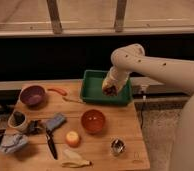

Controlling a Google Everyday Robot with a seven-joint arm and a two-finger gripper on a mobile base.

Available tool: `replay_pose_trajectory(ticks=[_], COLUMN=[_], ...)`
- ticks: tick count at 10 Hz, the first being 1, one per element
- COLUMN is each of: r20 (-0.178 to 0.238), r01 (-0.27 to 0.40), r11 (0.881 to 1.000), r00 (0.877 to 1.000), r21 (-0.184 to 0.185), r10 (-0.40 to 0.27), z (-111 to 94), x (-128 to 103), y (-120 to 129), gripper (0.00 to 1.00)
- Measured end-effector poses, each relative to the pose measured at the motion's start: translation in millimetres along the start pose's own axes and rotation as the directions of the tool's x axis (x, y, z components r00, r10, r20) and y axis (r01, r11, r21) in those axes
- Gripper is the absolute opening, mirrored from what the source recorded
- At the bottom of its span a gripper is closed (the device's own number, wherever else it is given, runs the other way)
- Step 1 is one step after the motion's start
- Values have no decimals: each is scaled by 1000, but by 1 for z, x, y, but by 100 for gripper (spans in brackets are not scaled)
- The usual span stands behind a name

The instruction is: Place grapes in metal cup

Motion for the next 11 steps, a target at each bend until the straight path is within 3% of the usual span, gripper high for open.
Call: replay_pose_trajectory(ticks=[6, 7, 9, 11], r20=[-2, -3, -22, -45], r01=[12, 14, -7, -34], r11=[1000, 1000, 1000, 999], r00=[1000, 1000, 1000, 998], r21=[-5, 13, 24, 17], r10=[-12, -14, 8, 35], z=[2, 2, 4, 8], x=[0, 5, 33, 80], y=[6, 5, -2, -1], gripper=[0, 0, 0, 0])
